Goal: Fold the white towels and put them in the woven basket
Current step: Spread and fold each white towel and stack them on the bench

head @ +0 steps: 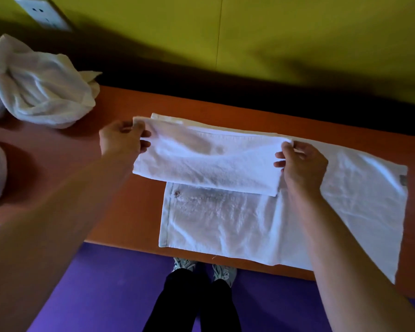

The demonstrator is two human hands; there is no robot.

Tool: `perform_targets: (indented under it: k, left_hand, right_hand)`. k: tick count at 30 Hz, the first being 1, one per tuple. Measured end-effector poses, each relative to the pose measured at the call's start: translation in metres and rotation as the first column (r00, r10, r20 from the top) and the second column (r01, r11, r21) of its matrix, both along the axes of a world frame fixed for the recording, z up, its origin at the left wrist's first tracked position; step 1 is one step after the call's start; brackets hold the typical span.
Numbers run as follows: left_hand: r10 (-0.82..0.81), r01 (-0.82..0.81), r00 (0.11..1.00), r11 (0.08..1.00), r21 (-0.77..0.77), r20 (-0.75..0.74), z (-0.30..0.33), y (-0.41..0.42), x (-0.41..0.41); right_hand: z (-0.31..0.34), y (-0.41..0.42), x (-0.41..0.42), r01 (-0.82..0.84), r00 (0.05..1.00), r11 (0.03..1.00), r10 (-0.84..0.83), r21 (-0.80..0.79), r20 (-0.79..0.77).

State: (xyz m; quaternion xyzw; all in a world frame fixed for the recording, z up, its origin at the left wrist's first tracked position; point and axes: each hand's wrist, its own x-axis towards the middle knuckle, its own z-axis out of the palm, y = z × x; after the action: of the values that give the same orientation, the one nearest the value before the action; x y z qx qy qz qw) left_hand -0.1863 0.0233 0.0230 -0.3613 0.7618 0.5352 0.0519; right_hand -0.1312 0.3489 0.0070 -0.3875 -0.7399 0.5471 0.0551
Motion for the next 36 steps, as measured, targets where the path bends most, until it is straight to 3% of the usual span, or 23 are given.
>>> perform_targets:
  k: [10, 12, 14, 16, 18, 20, 22, 27, 32, 34, 36]
  left_hand:
    - [-0.053, 0.052, 0.998, 0.995, -0.080, -0.017, -0.050, 0.005, -0.040]
    - [-0.161, 0.158, 0.987, 0.970, -0.183, 0.002, -0.057, 0.006, -0.034]
    - [-0.343, 0.322, 0.939, 0.872, -0.370, 0.009, -0.055, 0.015, -0.016]
    - [-0.547, 0.464, 0.837, 0.725, -0.510, -0.017, -0.050, 0.031, 0.005]
    - [-0.749, 0.630, 0.662, 0.547, -0.552, 0.014, -0.045, 0.051, 0.028]
    - [-0.881, 0.755, 0.454, 0.298, -0.585, 0.137, -0.047, 0.073, 0.051]
    - [-0.901, 0.810, 0.332, 0.120, -0.575, 0.280, -0.054, 0.090, 0.067]
    - [-0.809, 0.872, 0.273, -0.021, -0.488, 0.521, -0.072, 0.100, 0.072]
    - [-0.820, 0.885, 0.242, -0.032, -0.464, 0.519, -0.063, 0.098, 0.067]
    - [-0.844, 0.883, 0.264, 0.018, -0.468, 0.467, -0.057, 0.096, 0.067]
    - [-0.892, 0.850, 0.319, 0.119, -0.514, 0.320, -0.047, 0.100, 0.073]
  right_hand:
    - [-0.049, 0.014, -0.035, -0.029, 0.997, 0.997, 0.024, 0.071, 0.071]
    - [-0.052, 0.017, -0.032, -0.040, 0.995, 0.991, 0.029, 0.126, 0.093]
    - [-0.049, 0.020, -0.026, -0.078, 0.988, 0.975, 0.048, 0.209, 0.144]
    - [-0.045, 0.020, -0.018, -0.117, 0.978, 0.966, 0.072, 0.229, 0.198]
    - [-0.042, 0.019, -0.011, -0.182, 0.952, 0.960, 0.118, 0.213, 0.284]
    - [-0.042, 0.019, -0.002, -0.272, 0.913, 0.945, 0.192, 0.184, 0.361]
    - [-0.043, 0.018, 0.005, -0.321, 0.879, 0.935, 0.236, 0.149, 0.414]
    - [-0.045, 0.020, 0.011, -0.323, 0.850, 0.946, 0.277, 0.029, 0.448]
    - [-0.031, 0.014, 0.012, -0.268, 0.847, 0.955, 0.298, -0.130, 0.441]
    - [-0.023, 0.008, 0.014, -0.235, 0.867, 0.958, 0.282, -0.162, 0.411]
    - [-0.014, 0.000, 0.014, -0.242, 0.901, 0.959, 0.277, -0.145, 0.334]
